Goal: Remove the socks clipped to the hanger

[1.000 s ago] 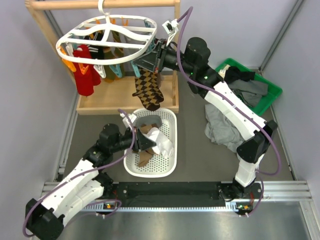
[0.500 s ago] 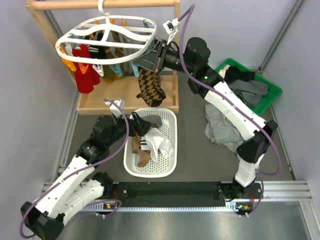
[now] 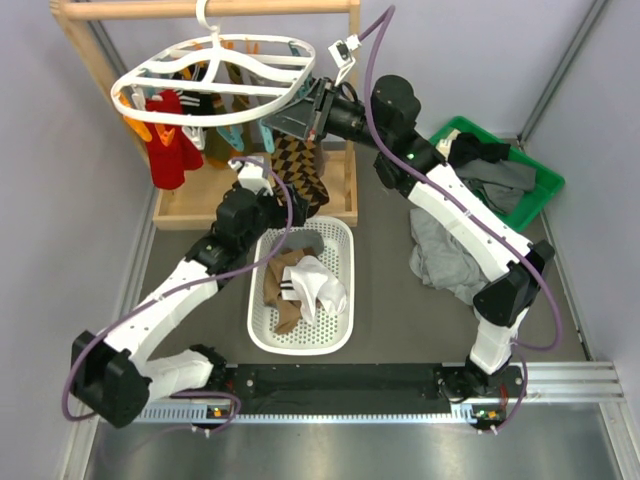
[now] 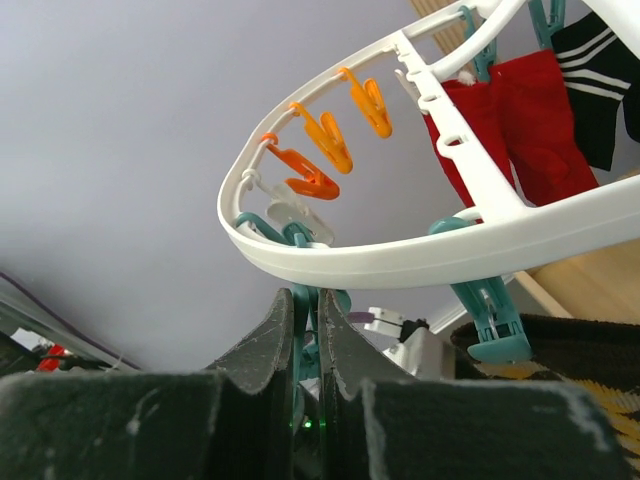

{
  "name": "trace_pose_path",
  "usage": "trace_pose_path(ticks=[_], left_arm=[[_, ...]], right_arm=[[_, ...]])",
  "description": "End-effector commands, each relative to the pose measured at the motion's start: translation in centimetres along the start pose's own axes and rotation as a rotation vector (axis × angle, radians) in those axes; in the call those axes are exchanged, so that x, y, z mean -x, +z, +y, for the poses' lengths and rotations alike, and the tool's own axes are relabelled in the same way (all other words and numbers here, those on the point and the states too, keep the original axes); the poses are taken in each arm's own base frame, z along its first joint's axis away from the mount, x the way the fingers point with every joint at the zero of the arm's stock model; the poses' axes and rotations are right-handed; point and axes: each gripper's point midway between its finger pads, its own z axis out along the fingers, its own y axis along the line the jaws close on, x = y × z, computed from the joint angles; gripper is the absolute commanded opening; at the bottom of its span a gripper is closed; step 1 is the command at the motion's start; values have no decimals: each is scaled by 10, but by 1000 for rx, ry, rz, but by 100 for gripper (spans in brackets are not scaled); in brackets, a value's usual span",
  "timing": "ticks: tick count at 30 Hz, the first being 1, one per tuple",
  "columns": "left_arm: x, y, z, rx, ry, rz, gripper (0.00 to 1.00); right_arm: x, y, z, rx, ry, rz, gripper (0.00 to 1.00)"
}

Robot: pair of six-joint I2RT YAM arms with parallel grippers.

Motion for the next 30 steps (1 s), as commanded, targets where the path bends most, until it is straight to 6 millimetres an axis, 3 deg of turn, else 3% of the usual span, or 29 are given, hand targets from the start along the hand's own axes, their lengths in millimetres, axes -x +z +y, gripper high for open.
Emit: trace_pose_path(ticks=[1,4,6,7,9,10,11,14,15,20,25,30], left_arm=[[34,16,3,32,44,-116,96],[33,22,-4,-14,66,-126,95],[36,24,-10,-56,82,-139,87],[36,24,-18,-97,86,-133,65],[38,22,-25,-132,83,-134,43],[42,18,-28,-145,81,-141,36],[39,15,-34,-179,79,-128,22],[38,6,-40,-213,61,-121,0],[40,2,-42,-226,44,-128,0],[29,-6,-47,-270,0,-116,0],[17,-10,-47,-291,-45,-105,0],[17,-17,-44,-280,-52,-121,0]], right_arm=[[29,-11,57,114,-34,-79,4],[28,-11,58,117,-31,-75,4],[28,-10,57,114,-27,-76,4],[27,-10,56,112,-26,-74,4],[27,-10,56,113,-26,-75,6],[27,-10,55,111,-23,-73,8],[26,-10,55,107,-20,-70,10],[25,-10,51,83,-19,-70,20],[25,-11,49,70,-17,-71,26],[26,-23,47,0,-44,-74,42],[29,-39,37,-106,-75,-94,47],[34,-55,27,-236,-111,-111,56]])
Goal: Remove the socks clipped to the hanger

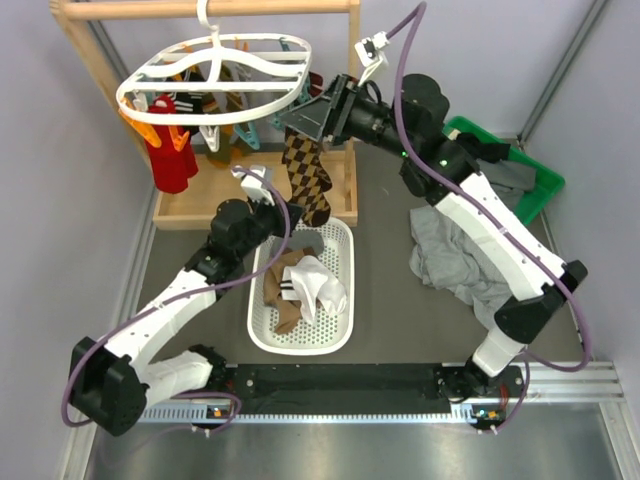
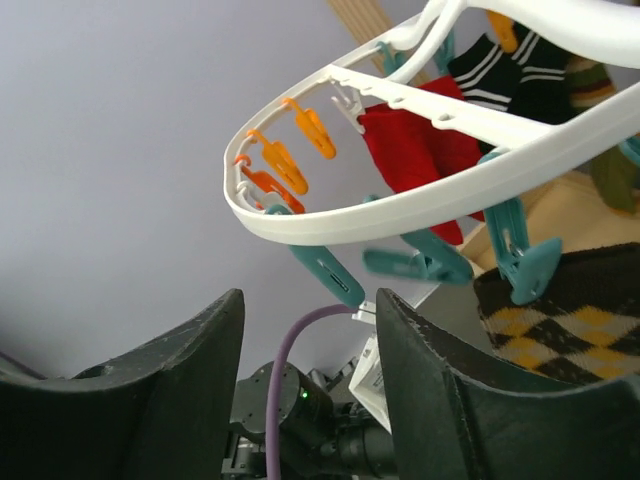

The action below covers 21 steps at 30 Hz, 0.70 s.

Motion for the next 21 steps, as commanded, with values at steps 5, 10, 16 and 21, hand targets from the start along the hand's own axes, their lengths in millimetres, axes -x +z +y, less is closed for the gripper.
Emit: trace_pose_path(ticks=[5,10,16,21], left_arm=[[25,-15,-14,-38,-10,-109,0],[24,-19,-16,-29,-1,-108,0],[31,-23,-25,-24,16,-134,0],[33,-24,-30,-8,22,-150,0]], right_arm=[[23,-40,5,-191,-133,-77,57],[25,-44,0,-348,-219,-110,57],[30,-45,-19,-551,-301,-166,58],[46,-47,-25,-599,-342,-251,57]])
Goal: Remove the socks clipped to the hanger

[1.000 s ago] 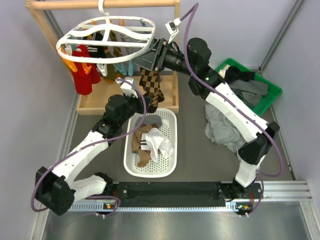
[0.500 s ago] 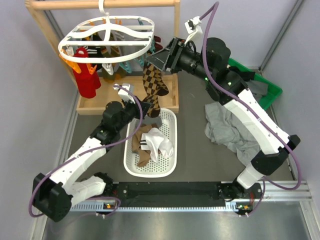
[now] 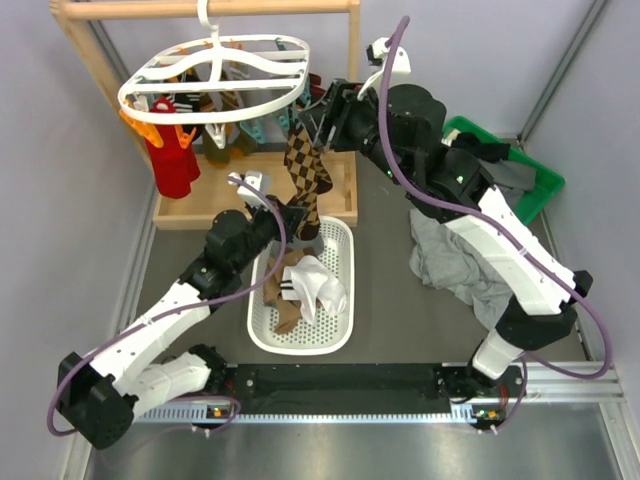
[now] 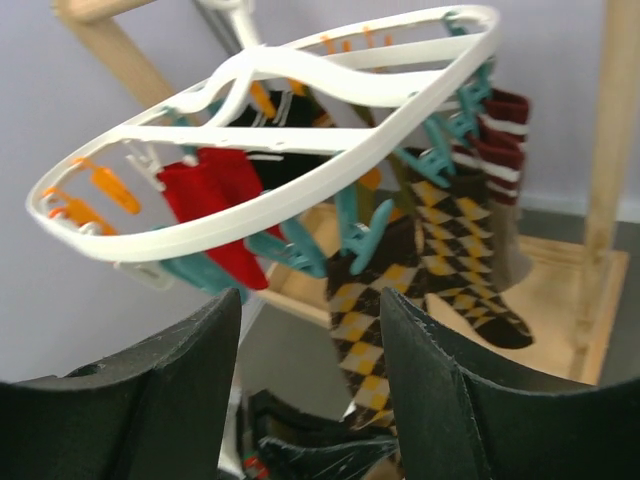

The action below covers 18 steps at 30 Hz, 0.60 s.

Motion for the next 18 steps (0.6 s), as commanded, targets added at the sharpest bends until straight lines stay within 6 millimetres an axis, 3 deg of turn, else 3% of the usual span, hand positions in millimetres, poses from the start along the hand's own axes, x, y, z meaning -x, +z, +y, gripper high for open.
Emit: trace_pose_path(ticks=[1,5,11,18], left_arm=[[20,-3,-8,2,17,-75,0],[16,0,-16,-8,32,-64,0],[17,1,-25,-7,44,-75,0],[16,4,-33,-20,46,-71,0]], right_arm=[[26,4,-19,-118,-55,-127,57],[29,13,-16,-114,-76,-143,57],[11,28,-13,-104,-83,-103,54],[8,38,-14,-113,-102,-111,52]])
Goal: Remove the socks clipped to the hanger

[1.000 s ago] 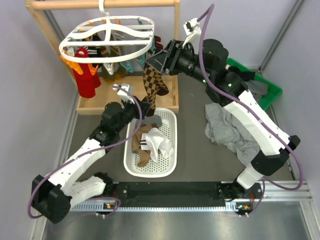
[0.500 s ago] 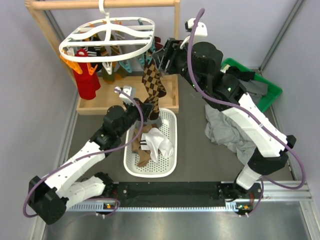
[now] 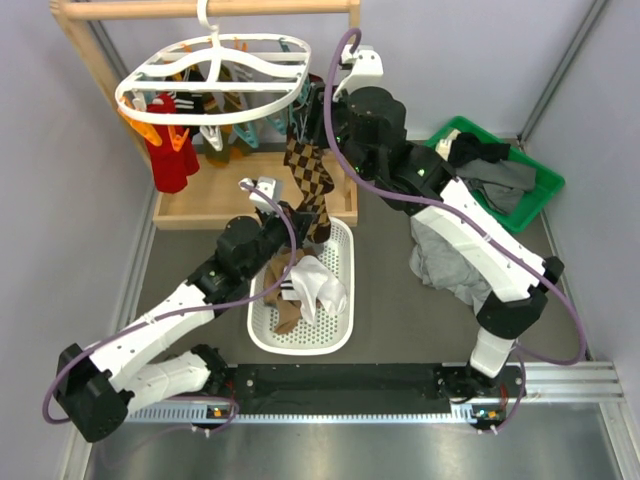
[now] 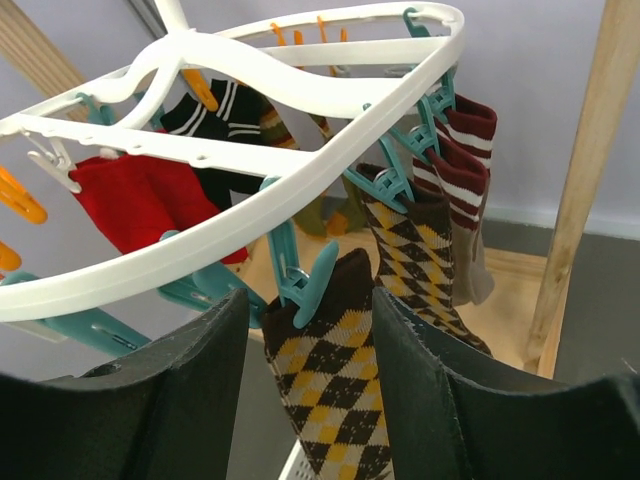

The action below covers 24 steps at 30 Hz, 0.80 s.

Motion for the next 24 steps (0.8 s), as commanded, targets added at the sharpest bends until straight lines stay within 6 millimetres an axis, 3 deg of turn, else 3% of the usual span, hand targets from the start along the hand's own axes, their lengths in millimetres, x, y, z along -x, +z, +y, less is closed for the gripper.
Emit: trace_pose_path(ticks=[1,24], left_arm=[[27,3,-15,-28,9,-75,0],[22,9,-31,-48,16,-69,0]], right_arm=[[28,-3,8,17,9,-85,51],[17,10,23,33,-27,-86,54]])
